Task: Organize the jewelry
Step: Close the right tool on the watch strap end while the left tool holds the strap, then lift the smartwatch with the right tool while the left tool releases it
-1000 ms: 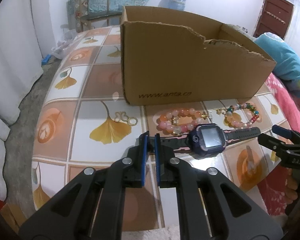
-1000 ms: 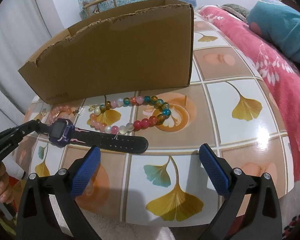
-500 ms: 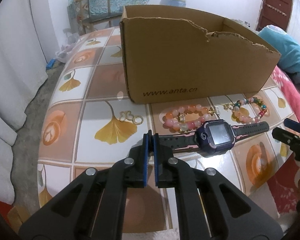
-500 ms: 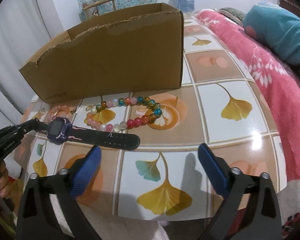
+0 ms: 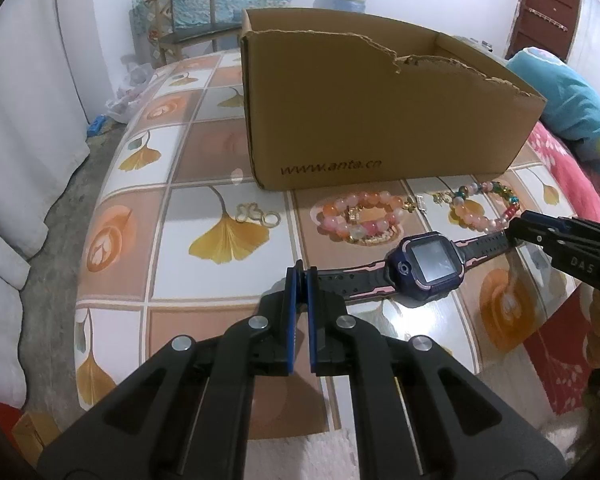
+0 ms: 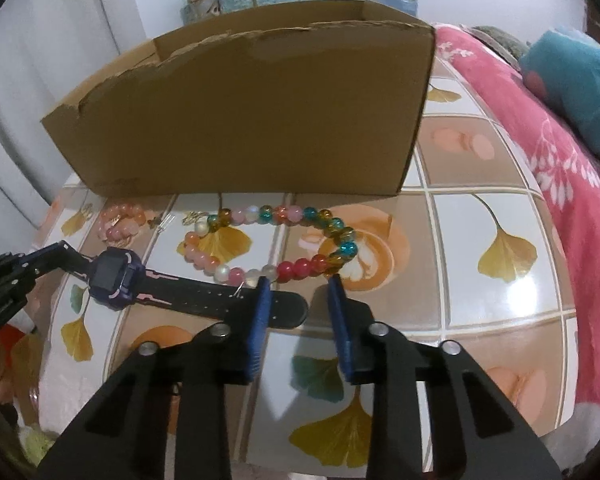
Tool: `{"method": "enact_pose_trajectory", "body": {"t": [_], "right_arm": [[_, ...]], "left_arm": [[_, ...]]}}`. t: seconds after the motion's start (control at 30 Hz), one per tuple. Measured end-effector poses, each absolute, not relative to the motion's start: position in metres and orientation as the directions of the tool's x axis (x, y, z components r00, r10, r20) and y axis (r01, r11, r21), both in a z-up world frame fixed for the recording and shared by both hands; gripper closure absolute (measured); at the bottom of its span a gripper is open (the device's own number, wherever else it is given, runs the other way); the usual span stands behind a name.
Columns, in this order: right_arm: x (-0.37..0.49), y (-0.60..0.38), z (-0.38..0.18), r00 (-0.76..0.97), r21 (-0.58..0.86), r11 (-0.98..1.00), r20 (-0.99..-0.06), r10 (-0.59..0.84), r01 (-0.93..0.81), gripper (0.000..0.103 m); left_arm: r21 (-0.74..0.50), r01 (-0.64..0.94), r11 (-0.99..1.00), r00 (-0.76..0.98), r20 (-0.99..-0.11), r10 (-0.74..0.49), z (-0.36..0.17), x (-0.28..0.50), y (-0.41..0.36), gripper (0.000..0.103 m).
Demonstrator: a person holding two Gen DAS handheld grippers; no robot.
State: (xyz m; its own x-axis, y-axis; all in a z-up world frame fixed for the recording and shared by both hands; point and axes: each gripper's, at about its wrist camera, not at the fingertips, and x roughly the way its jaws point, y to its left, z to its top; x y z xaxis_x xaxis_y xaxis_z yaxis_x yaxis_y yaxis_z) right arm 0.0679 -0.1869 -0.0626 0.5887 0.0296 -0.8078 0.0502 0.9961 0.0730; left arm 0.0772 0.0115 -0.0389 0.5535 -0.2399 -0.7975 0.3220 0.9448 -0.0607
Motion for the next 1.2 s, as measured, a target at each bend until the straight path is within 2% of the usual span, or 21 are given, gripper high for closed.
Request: {"method": "enact_pose_trajectory", "body": {"t": [0.1,0.6,0.67,0.83,0.93,0.97,1.03,1.07,1.13,1.2], "right_arm": [[0.067,-0.180,-0.060,0.583,0.045,0.998,-0.812,0.015,0.037,0.085],[0.043,-0.174,-0.059,0.520,0.103,0.994,-0.851,0.073,0.029,0.090],[0.040,-0.177,-0.059,0.518,0.141,0.990,-0.849,0.107,0.027,0.090],[0.036,-0.193,-0.056,0.500,0.358,0.933,-0.816,0.290,0.044,0.087],[0.033,-0.198,-0.056,0.472,0.557,0.829,-0.742,0.475,0.041,0.066],[0.033,-0.199,-0.059,0.460,0.638,0.769,-0.697,0.551,0.046,0.058],[0.031,-0.201,-0.071,0.440,0.781,0.620,-0.585,0.681,0.080,0.047],[0.029,-0.200,-0.078,0.434,0.826,0.555,-0.539,0.722,0.103,0.043],[0.028,-0.197,-0.100,0.419,0.918,0.357,-0.395,0.817,0.170,0.042],[0.028,-0.193,-0.119,0.417,0.950,0.219,-0.295,0.860,0.222,0.042]], "left_arm": [[-0.064,0.326,0.943,0.552,-0.797,-0.245,-0.038,0.073,0.012,0.098],[-0.074,0.334,0.940,0.541,-0.802,-0.255,-0.036,0.049,0.021,0.098],[-0.084,0.327,0.941,0.538,-0.803,-0.258,-0.036,0.045,0.024,0.098],[-0.116,0.321,0.940,0.541,-0.792,-0.283,-0.030,0.039,0.029,0.098],[-0.132,0.327,0.936,0.559,-0.771,-0.304,-0.020,0.037,0.030,0.098],[-0.137,0.332,0.933,0.565,-0.764,-0.312,-0.015,0.037,0.028,0.098],[-0.141,0.337,0.931,0.573,-0.754,-0.321,-0.008,0.038,0.026,0.098],[-0.141,0.341,0.929,0.577,-0.749,-0.325,-0.003,0.039,0.024,0.099],[-0.146,0.346,0.927,0.581,-0.742,-0.334,0.004,0.041,0.020,0.099],[-0.161,0.352,0.922,0.578,-0.738,-0.349,0.011,0.042,0.017,0.099]]}}
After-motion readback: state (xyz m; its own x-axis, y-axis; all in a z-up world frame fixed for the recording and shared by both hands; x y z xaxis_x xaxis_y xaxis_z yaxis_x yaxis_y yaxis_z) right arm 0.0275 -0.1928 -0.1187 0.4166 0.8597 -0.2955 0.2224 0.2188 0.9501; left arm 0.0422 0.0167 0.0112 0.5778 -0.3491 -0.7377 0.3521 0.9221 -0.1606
